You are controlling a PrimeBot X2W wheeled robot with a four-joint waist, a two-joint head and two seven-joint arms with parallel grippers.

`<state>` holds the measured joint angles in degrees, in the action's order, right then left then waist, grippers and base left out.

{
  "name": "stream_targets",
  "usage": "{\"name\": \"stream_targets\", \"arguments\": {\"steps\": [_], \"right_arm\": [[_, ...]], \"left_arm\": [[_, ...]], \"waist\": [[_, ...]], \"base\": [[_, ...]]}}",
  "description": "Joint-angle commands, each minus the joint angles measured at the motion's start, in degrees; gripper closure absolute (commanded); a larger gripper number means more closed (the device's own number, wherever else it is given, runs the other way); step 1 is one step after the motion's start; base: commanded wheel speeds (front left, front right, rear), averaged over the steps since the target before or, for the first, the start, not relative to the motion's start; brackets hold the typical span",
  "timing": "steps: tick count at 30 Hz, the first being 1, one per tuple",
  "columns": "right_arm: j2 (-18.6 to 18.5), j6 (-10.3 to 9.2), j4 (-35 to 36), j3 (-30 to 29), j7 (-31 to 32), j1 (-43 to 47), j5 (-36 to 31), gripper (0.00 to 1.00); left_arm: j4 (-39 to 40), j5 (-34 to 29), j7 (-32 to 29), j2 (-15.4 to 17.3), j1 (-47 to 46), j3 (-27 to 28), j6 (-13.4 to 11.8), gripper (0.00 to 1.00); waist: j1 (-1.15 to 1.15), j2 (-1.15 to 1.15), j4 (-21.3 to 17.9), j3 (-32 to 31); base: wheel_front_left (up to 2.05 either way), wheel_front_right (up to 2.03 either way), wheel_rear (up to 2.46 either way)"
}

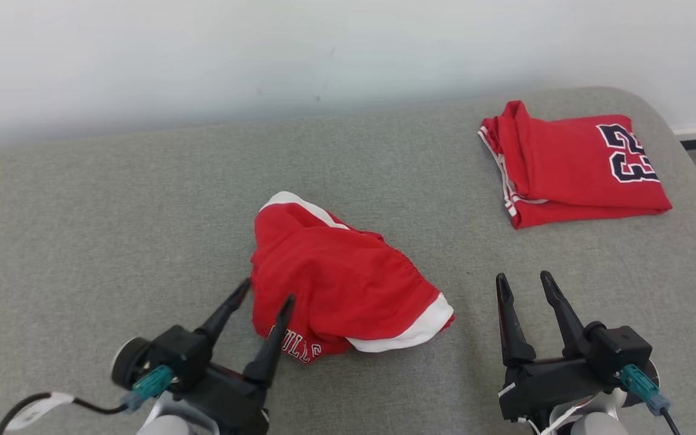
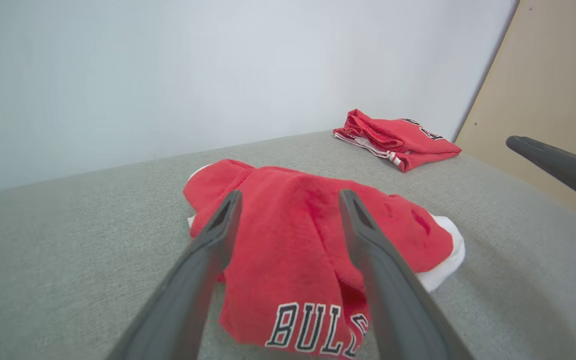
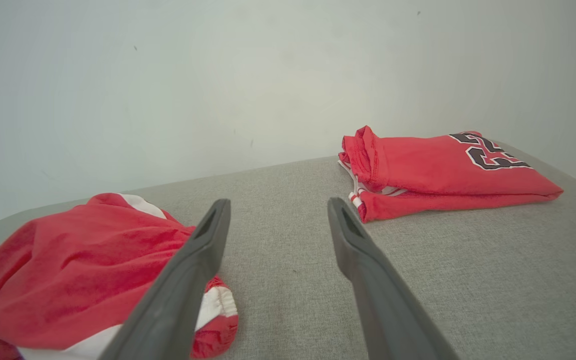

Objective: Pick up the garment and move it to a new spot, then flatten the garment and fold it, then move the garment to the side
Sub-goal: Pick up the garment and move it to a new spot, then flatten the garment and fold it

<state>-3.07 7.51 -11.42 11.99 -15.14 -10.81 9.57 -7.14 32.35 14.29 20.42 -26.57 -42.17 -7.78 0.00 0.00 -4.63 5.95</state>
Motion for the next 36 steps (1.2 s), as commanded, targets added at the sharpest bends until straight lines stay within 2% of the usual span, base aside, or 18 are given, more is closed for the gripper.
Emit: {"name": "stream_targets", "arguments": {"steps": [1,8,14,22,28,36], "right_arm": [[-0.04,-0.03,0.02,-0.12,-0.1,0.9,-0.12,0.0],[-0.42,-0.03,-0.31,-0.19,-0.1,1.75,0.29,0.0],[-0.81,-0.03,-0.92,-0.46,-0.1,1.91,0.49,0.0],[-1.61,-0.03,-4.17,0.45,0.23,1.37,1.95,0.0],[-2.26,-0.03,-6.48,1.36,0.65,0.61,3.03,0.0],[-4.68,-0.03,-10.98,4.08,4.52,-3.02,4.87,0.0]], "left_arm": [[0.63,0.27,0.46,0.43,1.64,0.97,-0.67,0.0],[6.33,-1.41,0.83,1.27,9.13,9.95,-5.45,0.0],[9.5,-3.99,0.86,-0.57,15.7,17.21,-6.3,0.0],[10.33,-7.92,0.87,-4.86,21.65,25.43,-4.95,0.0],[9.77,-10.13,0.88,-7.09,23.26,28.45,-2.61,0.0],[8.9,-12.62,0.88,-9.81,23.35,30.97,0.28,0.0]], "waist": [[0.0,0.0,0.87,-0.63],[0.0,0.0,2.44,-1.08],[0.0,0.0,3.68,-0.98],[0.0,0.0,5.33,-1.22],[0.0,0.0,6.47,-1.49],[0.0,0.0,7.93,-1.2]], "base": [[0.0,0.0,0.0],[0.0,0.0,0.0],[0.0,0.0,0.0],[0.0,0.0,0.0],[0.0,0.0,0.0],[0.0,0.0,0.0]]}}
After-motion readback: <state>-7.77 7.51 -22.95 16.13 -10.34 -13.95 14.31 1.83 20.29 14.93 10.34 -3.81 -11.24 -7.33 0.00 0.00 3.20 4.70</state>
